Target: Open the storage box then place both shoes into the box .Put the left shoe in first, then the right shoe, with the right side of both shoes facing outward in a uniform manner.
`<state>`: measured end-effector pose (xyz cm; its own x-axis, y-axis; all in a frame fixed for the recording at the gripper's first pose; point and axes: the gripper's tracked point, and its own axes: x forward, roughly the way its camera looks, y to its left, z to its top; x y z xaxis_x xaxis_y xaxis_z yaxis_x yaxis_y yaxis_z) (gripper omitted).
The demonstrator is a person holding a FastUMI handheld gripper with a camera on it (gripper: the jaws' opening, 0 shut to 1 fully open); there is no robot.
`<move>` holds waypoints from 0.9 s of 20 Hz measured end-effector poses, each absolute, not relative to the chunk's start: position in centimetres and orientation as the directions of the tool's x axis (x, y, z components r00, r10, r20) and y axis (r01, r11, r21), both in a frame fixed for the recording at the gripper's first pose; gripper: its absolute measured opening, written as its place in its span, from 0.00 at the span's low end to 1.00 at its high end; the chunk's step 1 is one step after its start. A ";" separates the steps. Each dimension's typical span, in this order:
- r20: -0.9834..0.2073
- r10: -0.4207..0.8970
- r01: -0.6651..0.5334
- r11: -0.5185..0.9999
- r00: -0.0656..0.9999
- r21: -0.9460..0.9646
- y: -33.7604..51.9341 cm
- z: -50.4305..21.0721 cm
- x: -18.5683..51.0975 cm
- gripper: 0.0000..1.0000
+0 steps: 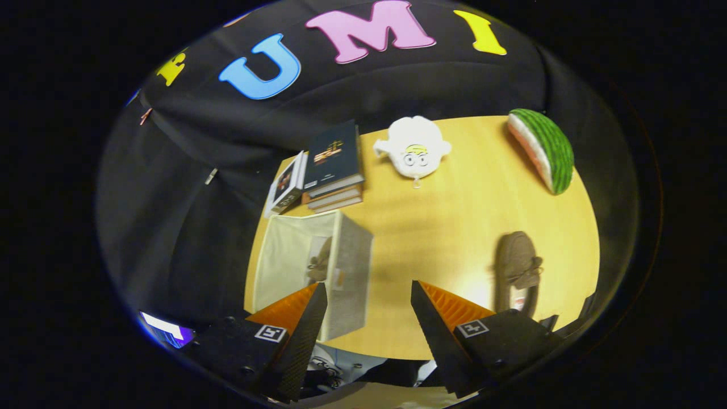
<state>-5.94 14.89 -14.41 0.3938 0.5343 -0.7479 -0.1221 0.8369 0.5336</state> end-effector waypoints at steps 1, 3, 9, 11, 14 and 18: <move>-0.751 0.519 -0.116 0.846 0.408 0.521 12.8 -15.3 -5.7 0.92; -0.769 0.480 -0.090 0.866 0.421 0.491 8.7 -17.6 -5.3 0.92; -0.857 0.359 -0.023 0.926 0.370 0.378 -1.0 -26.1 -7.4 0.92; -0.888 0.317 -0.045 0.946 0.334 0.321 -2.7 -29.5 -9.0 0.91; -0.903 0.295 -0.070 0.955 0.311 0.288 -3.3 -33.5 -10.2 0.88; -0.890 0.295 -0.065 0.955 0.349 0.291 -2.7 -36.6 -8.9 0.81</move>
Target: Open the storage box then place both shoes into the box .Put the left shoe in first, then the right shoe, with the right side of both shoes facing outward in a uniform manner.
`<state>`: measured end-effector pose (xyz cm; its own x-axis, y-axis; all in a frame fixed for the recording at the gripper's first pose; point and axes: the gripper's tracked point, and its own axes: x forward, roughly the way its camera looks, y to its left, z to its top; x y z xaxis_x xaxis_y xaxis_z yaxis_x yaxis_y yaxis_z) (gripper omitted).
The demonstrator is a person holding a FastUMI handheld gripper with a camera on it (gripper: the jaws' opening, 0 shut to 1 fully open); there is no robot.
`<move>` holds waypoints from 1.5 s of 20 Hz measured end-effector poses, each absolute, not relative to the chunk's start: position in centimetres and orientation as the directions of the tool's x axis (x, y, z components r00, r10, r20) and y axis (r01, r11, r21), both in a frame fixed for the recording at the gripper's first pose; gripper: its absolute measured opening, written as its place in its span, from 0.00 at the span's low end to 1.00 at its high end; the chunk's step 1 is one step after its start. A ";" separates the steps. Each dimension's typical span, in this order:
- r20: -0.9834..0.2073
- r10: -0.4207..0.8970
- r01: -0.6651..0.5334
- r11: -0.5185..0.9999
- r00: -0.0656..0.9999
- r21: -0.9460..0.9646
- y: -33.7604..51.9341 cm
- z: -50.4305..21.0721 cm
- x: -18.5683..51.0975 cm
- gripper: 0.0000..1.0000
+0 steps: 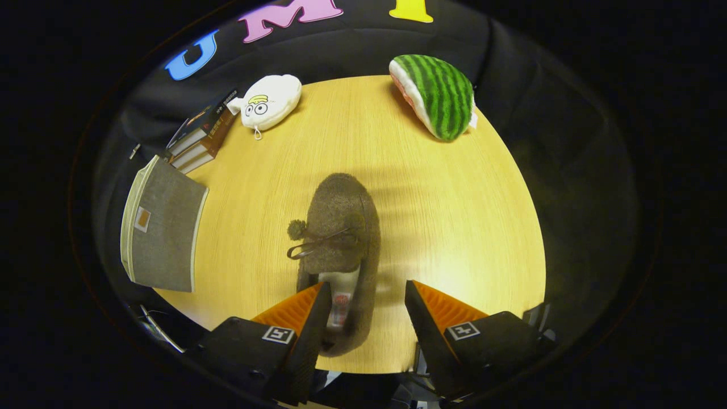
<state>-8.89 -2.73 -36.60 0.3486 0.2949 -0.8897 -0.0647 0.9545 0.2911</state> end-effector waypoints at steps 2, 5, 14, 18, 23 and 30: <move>-0.896 0.287 -0.058 0.957 0.337 0.285 -2.1 -37.8 -8.4 0.75; -0.893 0.287 -0.067 0.957 0.346 0.282 -0.8 -39.0 -7.3 0.51; -0.900 0.247 0.083 0.952 0.360 0.294 -2.4 -39.4 -6.5 0.09; -0.898 0.229 0.100 0.954 0.376 0.284 -2.9 -36.7 -7.2 0.05; -0.913 0.205 0.114 0.959 0.351 0.260 -2.3 -31.2 -8.8 0.05; -0.866 0.324 0.045 0.929 0.380 0.367 5.7 -20.2 -7.9 0.05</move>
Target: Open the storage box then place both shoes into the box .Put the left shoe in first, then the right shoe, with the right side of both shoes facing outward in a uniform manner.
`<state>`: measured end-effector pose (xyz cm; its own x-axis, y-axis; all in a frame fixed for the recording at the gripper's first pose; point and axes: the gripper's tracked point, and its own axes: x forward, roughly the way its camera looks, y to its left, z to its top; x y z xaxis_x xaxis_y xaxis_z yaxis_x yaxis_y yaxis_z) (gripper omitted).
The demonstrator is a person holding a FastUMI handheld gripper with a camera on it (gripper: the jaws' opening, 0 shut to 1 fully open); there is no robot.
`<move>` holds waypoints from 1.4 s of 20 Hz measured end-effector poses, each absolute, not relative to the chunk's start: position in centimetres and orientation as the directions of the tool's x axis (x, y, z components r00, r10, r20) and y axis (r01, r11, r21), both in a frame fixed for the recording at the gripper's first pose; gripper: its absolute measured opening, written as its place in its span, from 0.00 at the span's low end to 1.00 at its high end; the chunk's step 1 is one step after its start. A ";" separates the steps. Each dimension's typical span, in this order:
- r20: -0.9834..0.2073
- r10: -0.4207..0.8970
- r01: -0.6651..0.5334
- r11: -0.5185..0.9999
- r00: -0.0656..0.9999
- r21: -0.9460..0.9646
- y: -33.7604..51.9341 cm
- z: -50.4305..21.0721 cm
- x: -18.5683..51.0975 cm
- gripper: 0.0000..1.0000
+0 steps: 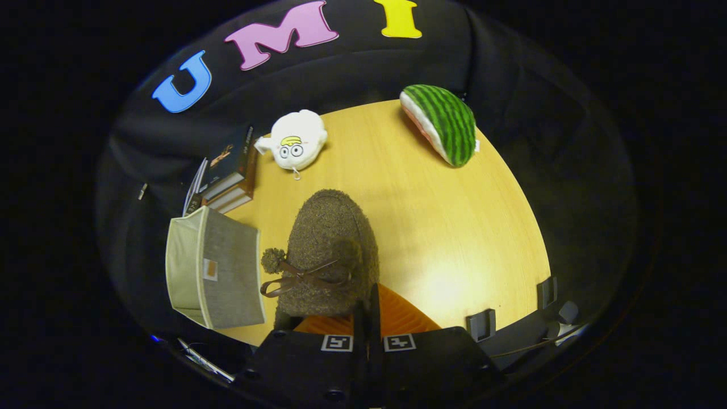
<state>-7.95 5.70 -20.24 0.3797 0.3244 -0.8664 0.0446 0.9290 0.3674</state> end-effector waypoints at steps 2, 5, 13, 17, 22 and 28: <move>-0.843 0.365 0.009 0.916 0.394 0.401 8.8 -17.1 -7.2 0.05; -0.803 0.440 -0.037 0.884 0.403 0.466 14.3 -12.8 -6.3 0.05; -0.783 0.501 -0.130 0.862 0.369 0.490 25.6 -9.3 -4.6 0.05; -0.813 0.484 -0.129 0.874 0.324 0.468 29.1 -11.2 -4.2 0.05; -0.863 0.435 -0.068 0.899 0.256 0.433 31.4 -15.2 -4.6 0.05; -0.888 0.404 -0.077 0.914 0.220 0.398 32.6 -17.2 -5.3 0.14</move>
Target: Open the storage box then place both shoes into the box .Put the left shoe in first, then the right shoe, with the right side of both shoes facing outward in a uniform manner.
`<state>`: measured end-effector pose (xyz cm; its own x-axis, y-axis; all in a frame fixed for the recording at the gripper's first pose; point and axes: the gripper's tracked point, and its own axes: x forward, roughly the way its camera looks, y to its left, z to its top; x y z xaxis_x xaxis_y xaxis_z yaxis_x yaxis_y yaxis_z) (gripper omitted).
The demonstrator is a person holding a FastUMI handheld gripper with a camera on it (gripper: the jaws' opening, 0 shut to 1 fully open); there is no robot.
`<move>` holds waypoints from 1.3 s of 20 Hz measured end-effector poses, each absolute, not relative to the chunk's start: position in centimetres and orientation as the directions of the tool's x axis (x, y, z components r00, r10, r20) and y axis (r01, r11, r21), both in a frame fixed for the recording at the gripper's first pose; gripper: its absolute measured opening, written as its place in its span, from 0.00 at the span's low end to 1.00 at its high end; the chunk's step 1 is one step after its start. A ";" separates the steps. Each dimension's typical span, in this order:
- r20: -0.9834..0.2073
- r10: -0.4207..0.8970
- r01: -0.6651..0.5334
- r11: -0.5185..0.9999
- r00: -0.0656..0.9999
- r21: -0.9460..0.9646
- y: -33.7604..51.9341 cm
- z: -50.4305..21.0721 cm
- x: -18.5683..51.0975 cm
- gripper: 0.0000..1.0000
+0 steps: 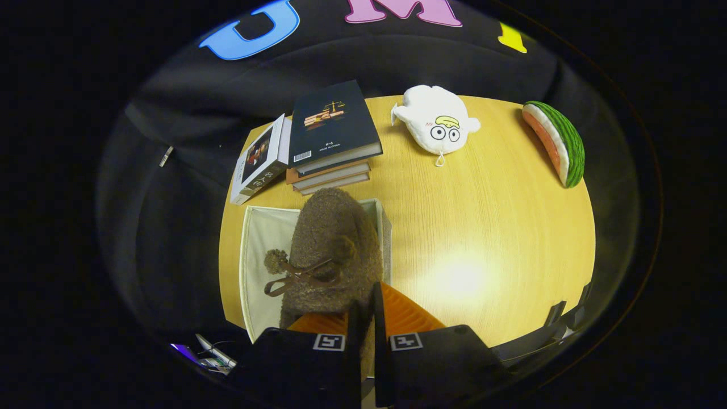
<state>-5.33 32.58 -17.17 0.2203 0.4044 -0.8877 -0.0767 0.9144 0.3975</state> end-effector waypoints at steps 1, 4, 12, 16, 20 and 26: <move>-0.887 0.408 -0.076 0.913 0.215 0.401 32.7 -17.1 -5.5 0.19; -0.891 0.403 -0.082 0.915 0.208 0.395 32.8 -17.2 -6.2 0.28; -0.867 0.450 -0.047 0.891 0.214 0.451 32.6 -16.5 -7.0 0.87; -0.855 0.463 -0.035 0.883 0.233 0.468 31.9 -15.7 -7.2 0.97; -0.841 0.479 -0.042 0.874 0.252 0.485 30.9 -14.8 -7.5 0.99; -0.797 0.496 -0.055 0.858 0.344 0.511 28.5 -13.2 -7.3 0.99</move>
<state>-7.30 28.50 -13.20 0.3437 0.4965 -0.7971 -0.0555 0.8581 0.5105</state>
